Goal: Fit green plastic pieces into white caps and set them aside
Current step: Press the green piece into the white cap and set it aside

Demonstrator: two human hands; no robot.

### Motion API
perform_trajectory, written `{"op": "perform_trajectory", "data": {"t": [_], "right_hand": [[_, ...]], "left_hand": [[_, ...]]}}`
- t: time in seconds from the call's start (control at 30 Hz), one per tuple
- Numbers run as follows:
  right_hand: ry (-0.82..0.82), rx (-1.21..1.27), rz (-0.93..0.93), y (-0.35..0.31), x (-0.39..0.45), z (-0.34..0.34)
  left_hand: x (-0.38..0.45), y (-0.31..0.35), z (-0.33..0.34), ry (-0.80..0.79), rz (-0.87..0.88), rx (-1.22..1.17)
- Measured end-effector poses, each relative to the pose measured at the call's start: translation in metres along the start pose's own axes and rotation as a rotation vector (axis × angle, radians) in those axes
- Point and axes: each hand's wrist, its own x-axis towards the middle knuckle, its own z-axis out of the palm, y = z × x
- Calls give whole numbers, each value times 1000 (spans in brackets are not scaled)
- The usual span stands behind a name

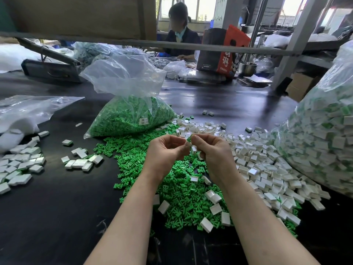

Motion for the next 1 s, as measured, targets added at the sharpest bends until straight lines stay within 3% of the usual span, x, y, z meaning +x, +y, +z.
{"op": "perform_trajectory", "data": {"t": [0.4,1.0], "right_hand": [[-49,-313,-97,-1,-2,-5],[-154,-596,-34,-1,-2,-12]], "left_hand": [[2,-5,-7,10,55,9],[0,-17,-12,-64,39,113]]}}
